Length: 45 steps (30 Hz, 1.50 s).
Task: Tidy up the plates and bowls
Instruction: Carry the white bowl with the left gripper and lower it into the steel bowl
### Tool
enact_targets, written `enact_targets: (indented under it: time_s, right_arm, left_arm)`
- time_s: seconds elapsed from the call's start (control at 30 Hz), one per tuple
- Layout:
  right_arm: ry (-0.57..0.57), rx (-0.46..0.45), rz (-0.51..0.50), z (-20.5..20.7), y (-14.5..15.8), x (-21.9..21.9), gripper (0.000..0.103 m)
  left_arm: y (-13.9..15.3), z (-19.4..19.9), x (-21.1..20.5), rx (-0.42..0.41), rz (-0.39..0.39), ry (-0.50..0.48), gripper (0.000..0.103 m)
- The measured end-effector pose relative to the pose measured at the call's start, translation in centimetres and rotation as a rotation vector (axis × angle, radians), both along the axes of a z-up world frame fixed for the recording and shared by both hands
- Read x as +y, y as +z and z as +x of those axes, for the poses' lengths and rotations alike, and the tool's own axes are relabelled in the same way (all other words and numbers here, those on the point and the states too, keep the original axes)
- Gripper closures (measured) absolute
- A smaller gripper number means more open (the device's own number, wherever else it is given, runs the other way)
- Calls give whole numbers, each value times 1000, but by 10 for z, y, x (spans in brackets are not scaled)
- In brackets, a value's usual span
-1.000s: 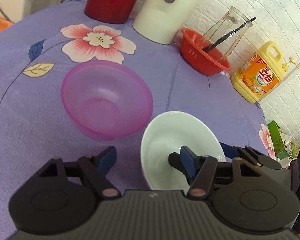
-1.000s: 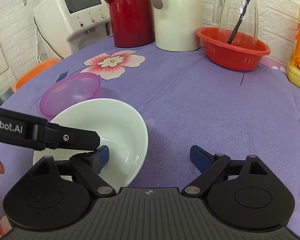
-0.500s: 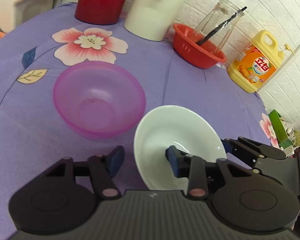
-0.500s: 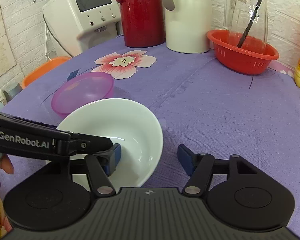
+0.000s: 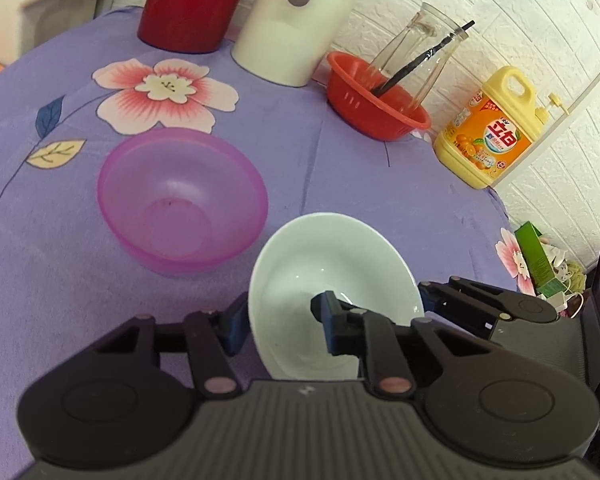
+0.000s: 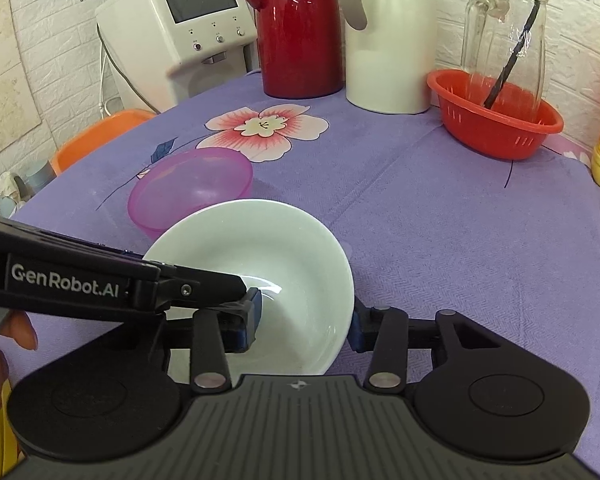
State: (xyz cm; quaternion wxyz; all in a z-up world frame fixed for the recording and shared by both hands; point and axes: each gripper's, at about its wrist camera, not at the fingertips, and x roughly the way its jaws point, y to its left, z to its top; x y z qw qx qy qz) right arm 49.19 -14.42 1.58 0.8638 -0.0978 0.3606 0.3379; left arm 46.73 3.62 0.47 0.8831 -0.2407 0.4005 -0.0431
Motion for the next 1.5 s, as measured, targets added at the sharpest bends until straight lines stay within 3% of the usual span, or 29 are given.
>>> enact_targets:
  time_s: [0.27, 0.53, 0.7, 0.8, 0.87, 0.9, 0.93, 1.23, 1.5]
  right_arm:
    - [-16, -23, -26, -15, 6, 4, 26]
    - [-27, -15, -21, -8, -5, 4, 21]
    - [-33, 3, 5, -3, -7, -6, 0]
    - [-45, 13, 2, -3, -11, -7, 0]
    - [-38, 21, 21, -3, -11, -6, 10]
    - [-23, 32, 30, -4, -10, -5, 27]
    - [-13, 34, 30, -7, -8, -3, 37]
    - [-52, -51, 14, -33, 16, -6, 36]
    - [-104, -84, -46, -98, 36, -22, 35]
  left_arm:
    - [3, -12, 3, -1, -33, -9, 86]
    - [-1, -9, 3, 1, -8, -21, 85]
    - [-8, -6, 1, 9, -1, -17, 84]
    - [-12, -3, 0, 19, -5, 0, 85]
    - [-13, -1, 1, 28, -17, 6, 86]
    - [-11, 0, 2, 36, -28, 4, 88]
    - [-9, 0, 1, 45, -28, 1, 88]
    - [13, -18, -2, 22, -60, -31, 89]
    - [36, -77, -31, -3, -108, -117, 89]
